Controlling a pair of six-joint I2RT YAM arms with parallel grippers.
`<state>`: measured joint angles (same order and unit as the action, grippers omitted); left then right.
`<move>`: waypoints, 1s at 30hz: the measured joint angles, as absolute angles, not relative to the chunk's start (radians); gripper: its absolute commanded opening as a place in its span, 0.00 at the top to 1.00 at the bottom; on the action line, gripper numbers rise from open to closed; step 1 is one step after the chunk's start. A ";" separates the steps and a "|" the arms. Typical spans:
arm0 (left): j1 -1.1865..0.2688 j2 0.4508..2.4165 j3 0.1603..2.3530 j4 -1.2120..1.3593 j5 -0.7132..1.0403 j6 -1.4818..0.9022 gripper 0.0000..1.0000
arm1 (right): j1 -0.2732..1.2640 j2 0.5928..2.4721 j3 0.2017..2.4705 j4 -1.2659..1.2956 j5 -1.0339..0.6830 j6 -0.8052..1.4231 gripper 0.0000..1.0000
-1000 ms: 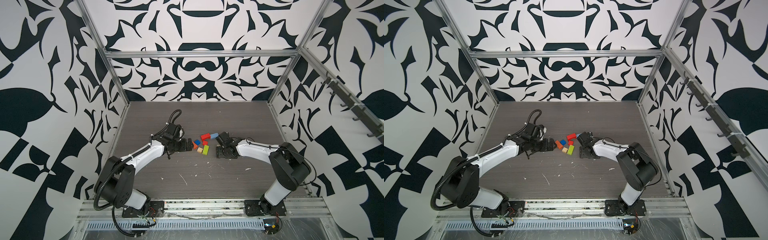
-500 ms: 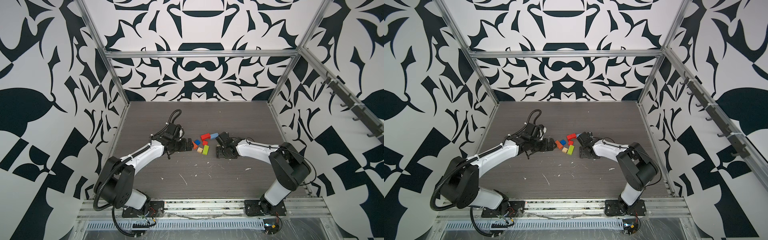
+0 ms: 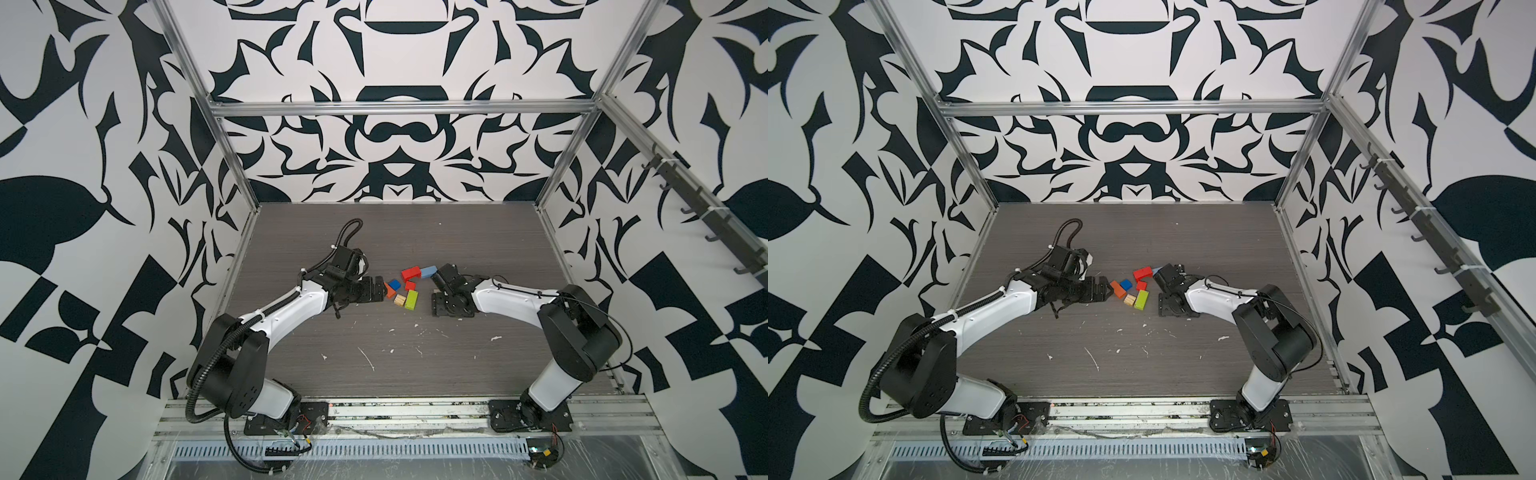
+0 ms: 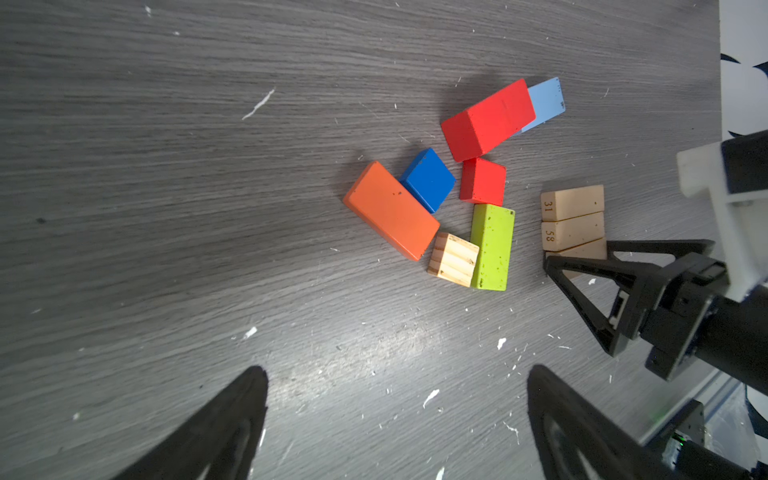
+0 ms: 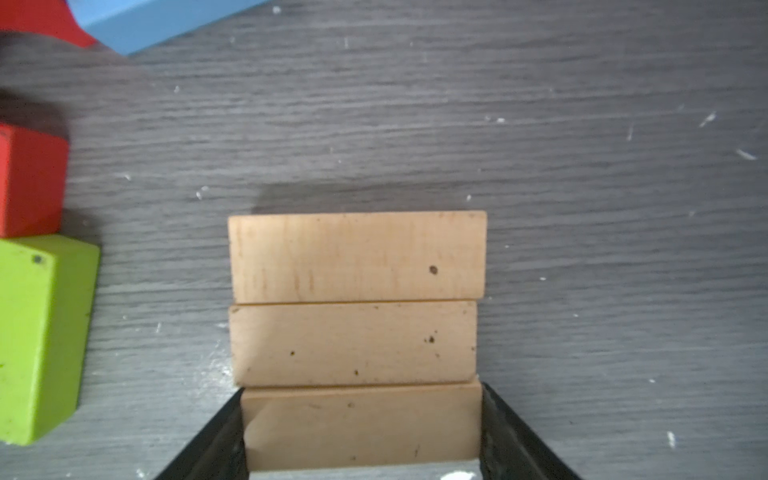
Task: Build the wood block tower
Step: 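Lower the bar marked 29 beside the two bars and align it with the right gripper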
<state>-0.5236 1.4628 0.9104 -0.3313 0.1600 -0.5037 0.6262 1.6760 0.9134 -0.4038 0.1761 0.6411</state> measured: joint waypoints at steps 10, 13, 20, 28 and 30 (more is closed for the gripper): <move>-0.524 1.460 0.910 -0.332 0.158 -0.503 0.00 | 0.631 1.679 0.918 -0.410 0.177 0.643 0.28; -0.524 1.460 0.910 -0.332 0.157 -0.503 0.00 | 0.631 1.680 0.918 -0.411 0.178 0.643 0.28; -0.524 1.460 0.910 -0.334 0.157 -0.500 0.00 | 0.635 1.690 0.929 -0.423 0.188 0.643 0.28; -0.524 1.460 0.910 -0.334 0.157 -0.498 0.00 | 0.636 1.690 0.929 -0.423 0.188 0.643 0.28; -0.524 1.460 0.910 -0.334 0.157 -0.498 0.00 | 0.636 1.690 0.930 -0.423 0.188 0.643 0.28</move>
